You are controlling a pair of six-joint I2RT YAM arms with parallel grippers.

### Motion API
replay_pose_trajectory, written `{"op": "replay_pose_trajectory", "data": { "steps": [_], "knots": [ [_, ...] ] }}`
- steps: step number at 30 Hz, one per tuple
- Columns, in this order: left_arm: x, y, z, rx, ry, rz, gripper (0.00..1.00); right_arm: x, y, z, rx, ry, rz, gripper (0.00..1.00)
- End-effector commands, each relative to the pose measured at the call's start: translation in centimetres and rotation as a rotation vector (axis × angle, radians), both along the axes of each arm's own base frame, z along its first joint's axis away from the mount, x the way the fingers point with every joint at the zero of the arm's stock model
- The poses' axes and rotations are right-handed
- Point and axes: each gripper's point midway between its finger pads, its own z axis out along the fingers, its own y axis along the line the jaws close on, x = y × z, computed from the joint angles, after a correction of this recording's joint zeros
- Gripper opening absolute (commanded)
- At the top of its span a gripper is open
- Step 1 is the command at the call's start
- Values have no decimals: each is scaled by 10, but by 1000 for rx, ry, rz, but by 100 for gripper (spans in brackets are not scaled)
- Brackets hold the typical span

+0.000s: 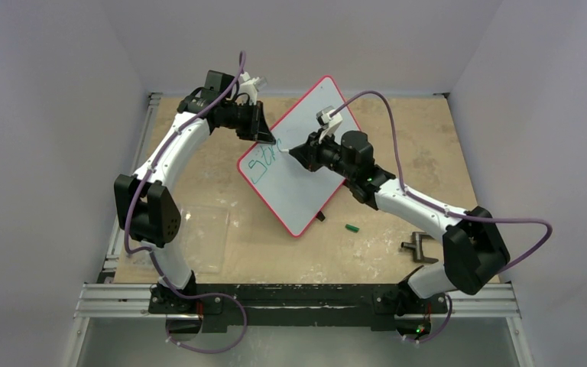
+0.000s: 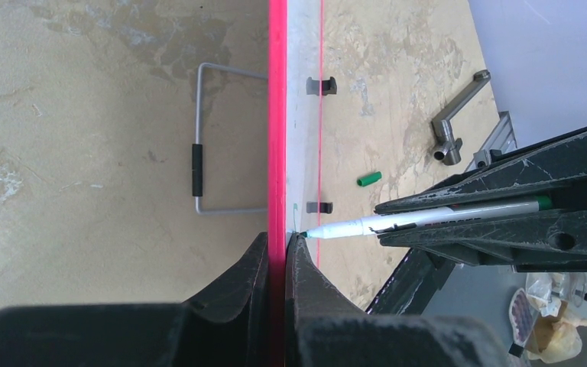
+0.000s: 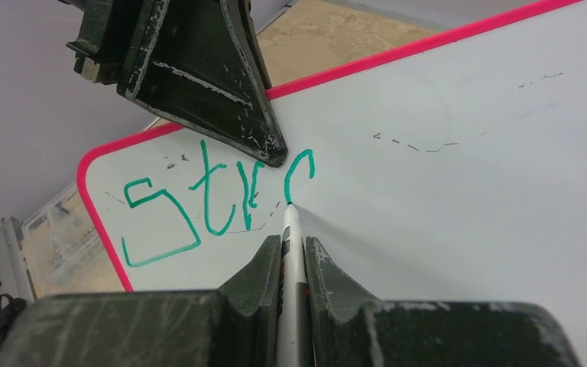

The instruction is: Write a sentence on the whiteboard

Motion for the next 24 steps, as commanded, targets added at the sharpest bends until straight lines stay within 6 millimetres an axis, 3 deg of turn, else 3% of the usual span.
{"op": "replay_pose_trajectory", "data": {
  "steps": [1,14,24],
  "knots": [
    [-15,0,-3,65,-42,-56,0,0,-6,-9,-33,22,-39,0],
    [-17,0,-3,61,-40,-57,0,24,-3,12,-24,-1,-105,0],
    [-17,0,-2,58,-42,-60,0,30,1,22,-17,-14,-107,0]
  ]
}}
